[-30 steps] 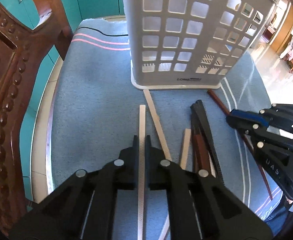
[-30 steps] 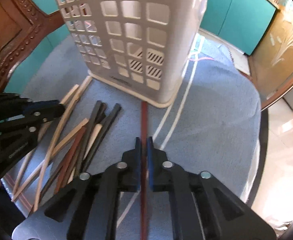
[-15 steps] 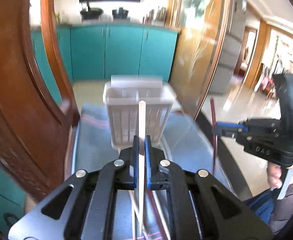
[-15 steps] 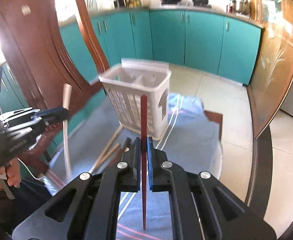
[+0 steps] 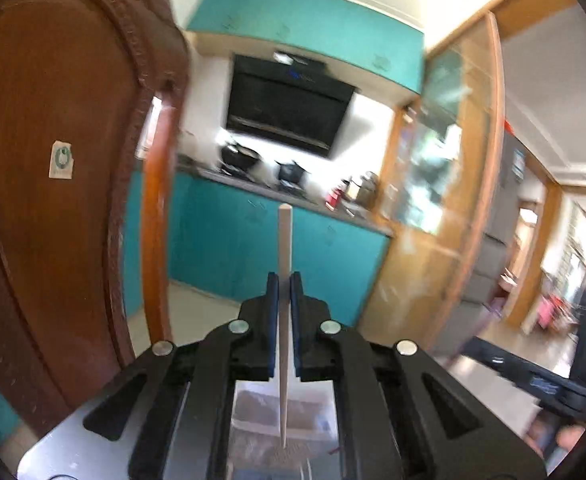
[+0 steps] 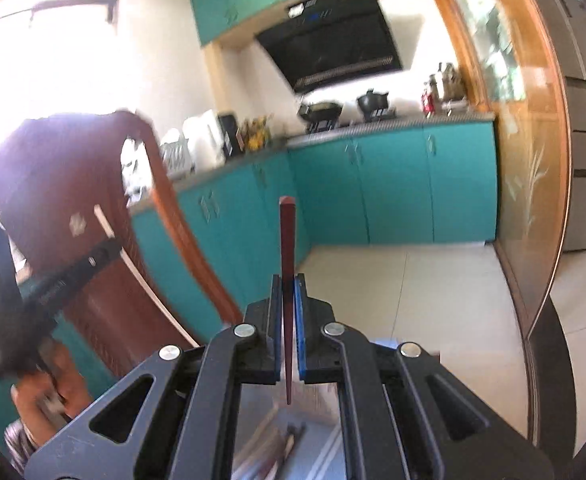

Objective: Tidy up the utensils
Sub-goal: 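Lift both chopsticks over the white caddy and open both tools to drop them in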

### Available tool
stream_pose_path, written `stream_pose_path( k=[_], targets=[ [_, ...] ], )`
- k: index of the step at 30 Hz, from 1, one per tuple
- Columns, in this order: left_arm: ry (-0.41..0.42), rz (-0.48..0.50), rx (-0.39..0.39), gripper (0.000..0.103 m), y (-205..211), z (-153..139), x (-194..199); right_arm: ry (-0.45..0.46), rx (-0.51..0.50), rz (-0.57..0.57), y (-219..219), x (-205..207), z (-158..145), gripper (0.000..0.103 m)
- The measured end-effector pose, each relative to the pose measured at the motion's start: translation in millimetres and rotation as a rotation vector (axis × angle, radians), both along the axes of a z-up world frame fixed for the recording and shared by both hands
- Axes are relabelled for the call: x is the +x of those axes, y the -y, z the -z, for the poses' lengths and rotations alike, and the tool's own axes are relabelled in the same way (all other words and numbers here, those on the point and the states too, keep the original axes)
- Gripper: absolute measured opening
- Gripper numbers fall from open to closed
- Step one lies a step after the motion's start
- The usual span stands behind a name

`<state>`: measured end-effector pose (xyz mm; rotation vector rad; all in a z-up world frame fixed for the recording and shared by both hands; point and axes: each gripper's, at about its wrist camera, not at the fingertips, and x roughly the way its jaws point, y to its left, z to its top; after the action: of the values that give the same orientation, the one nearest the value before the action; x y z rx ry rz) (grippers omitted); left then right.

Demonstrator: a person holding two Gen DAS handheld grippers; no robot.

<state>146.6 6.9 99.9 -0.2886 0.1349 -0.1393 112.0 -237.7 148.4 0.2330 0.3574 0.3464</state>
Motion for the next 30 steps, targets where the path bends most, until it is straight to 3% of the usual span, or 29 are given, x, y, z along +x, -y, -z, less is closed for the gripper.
stream_pose_path(
  k=[5,10,20,27,30],
  targets=[
    [-0.031,-0.069,-0.046,0.007,-4,30,37,0.020,-0.028,0.103,-8,30,29,0.006],
    [-0.073,-0.118,0.028,0.007,1,52,64,-0.039,-0.076,0.098,-21,48,64,0.006],
    [-0.149,-0.110,0.113,0.008,12,70,75,-0.045,-0.173,0.115,-36,41,81,0.006],
    [-0.136,-0.096,0.164,0.029,16,71,52,-0.017,-0.156,0.111,-22,15,81,0.021],
    [-0.142,-0.101,0.185,0.034,12,73,42,0.021,-0.136,0.033,-17,-7,87,0.022]
  ],
)
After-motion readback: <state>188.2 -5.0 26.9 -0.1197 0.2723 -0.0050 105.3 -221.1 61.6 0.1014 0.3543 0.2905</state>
